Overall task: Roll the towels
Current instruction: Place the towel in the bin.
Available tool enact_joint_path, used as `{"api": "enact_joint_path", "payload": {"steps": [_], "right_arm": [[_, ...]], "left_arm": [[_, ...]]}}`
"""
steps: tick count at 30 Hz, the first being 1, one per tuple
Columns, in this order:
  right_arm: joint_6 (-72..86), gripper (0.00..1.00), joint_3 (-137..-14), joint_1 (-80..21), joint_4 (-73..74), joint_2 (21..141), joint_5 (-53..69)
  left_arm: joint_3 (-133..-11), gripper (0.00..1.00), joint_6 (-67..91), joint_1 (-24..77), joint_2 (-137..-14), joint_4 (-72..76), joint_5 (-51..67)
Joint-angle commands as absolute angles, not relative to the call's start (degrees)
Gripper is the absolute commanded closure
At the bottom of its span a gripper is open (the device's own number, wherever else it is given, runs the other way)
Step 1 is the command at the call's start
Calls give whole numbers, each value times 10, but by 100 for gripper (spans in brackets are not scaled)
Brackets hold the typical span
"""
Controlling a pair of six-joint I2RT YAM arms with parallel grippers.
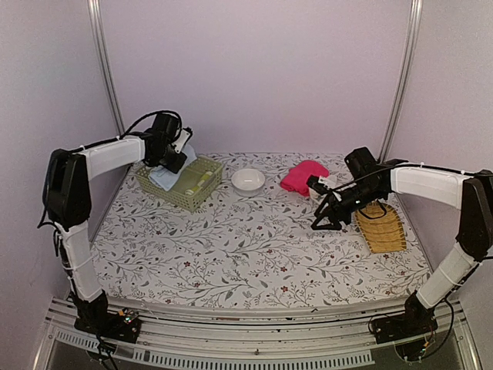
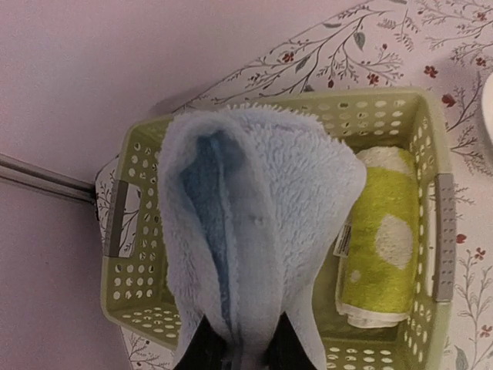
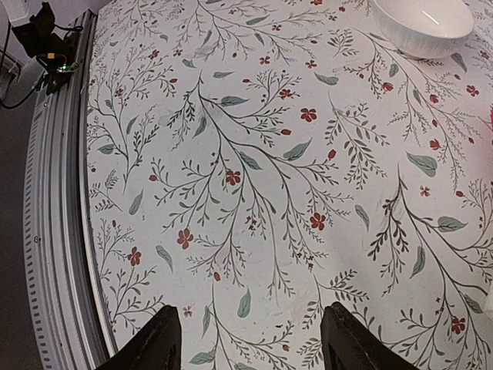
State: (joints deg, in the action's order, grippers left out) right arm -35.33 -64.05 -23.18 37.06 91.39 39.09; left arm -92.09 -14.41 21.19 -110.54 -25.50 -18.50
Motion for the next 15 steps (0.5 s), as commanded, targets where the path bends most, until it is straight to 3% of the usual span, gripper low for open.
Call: {"api": "enact_joint_path", "payload": {"steps": [1, 15], "right_arm": [[-349, 36, -632, -230, 360, 922, 386], [-355, 36, -629, -229, 366, 931, 380]], "left_arm": [[-971, 100, -167, 170, -1173, -234, -141], [-1186, 100, -172, 160, -1397, -294, -78]]}}
